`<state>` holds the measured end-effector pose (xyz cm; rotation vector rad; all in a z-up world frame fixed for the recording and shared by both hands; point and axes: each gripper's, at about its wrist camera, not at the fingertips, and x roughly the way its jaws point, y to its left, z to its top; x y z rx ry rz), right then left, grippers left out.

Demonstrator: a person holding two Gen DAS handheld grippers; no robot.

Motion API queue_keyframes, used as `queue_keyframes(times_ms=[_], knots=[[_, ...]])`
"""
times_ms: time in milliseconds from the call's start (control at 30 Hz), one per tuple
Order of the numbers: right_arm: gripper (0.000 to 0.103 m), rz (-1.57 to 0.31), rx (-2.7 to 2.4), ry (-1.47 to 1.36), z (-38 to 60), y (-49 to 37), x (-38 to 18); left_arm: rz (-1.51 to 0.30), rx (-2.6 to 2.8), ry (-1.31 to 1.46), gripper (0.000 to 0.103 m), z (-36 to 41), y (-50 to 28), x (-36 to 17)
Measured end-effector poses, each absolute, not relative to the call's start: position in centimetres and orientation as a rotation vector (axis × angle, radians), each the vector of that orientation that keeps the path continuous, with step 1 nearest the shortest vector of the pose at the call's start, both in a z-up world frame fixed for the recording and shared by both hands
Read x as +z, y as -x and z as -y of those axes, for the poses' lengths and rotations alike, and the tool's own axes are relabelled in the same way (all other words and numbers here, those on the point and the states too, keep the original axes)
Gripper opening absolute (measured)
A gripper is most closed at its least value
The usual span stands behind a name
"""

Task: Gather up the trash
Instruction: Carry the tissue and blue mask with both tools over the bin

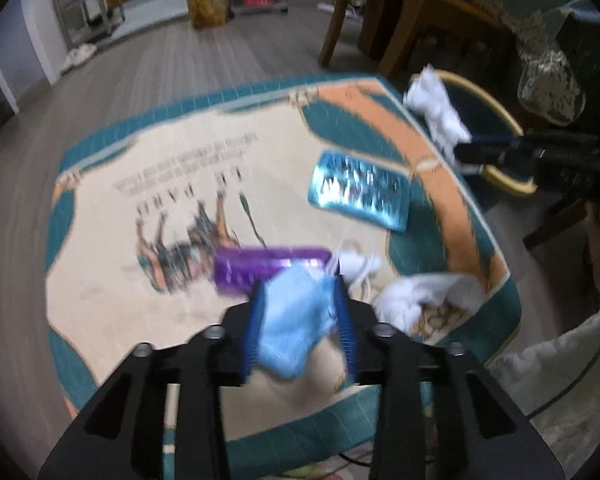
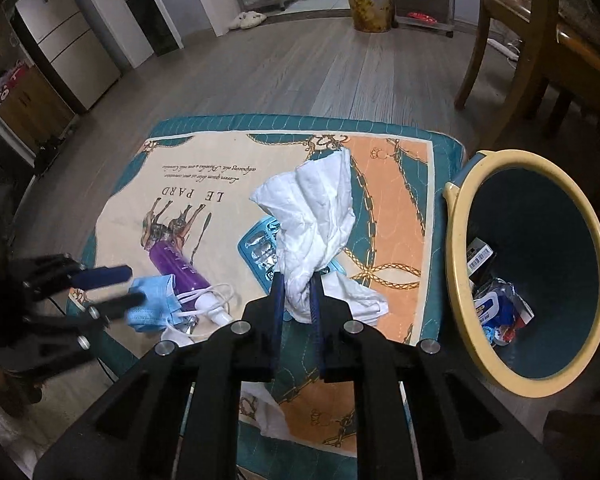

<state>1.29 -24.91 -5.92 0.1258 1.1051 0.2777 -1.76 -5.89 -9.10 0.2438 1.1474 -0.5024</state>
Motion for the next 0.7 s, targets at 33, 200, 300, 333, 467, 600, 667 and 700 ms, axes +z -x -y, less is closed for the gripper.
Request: queue_keyframes(times_ms=[33,200,300,333,467,600,667,700], knots=[[0.012,-1.109,0.279,-0.125,24.9,-1.3,-6.0,-1.156,-0.493,-0.271,0.054,6.0,1.9,-9.6],[0.012,-1.118,0.274,-0.120,24.9,-1.2,-6.3,-1.247,-0.450,-0.294,0.066,5.6,1.3,-12.3],[0.012,-1.119,0.266,-0.126,25.2,-1.2,-6.4,-1.286,-0.464,-0.286,0.038,5.6,1.2,-12.9],[0.012,-1.117,0.262,-0.131,25.3,-1.2,-6.3,-1.288,-0.473,-0.283,0.029,5.6,1.3,-12.9],[0.012,-1.106,0.254,-0.144,25.7,-1.2,-6.0,-1.238,-0.543,-0.231,0.021,6.2,1.7,-11.2],[0.012,-1.083,0.244,-0.173,26.5,-1.2,-5.3,-1.149,-0.630,-0.174,0.021,6.9,2.4,-8.6],[0.012,-1.067,0.234,-0.184,27.0,-1.3,-4.7,-1.117,-0.664,-0.152,0.021,7.0,2.7,-7.7],[0.012,-1.061,0.230,-0.186,27.1,-1.3,-4.4,-1.098,-0.675,-0.142,0.021,7.2,2.8,-7.1]])
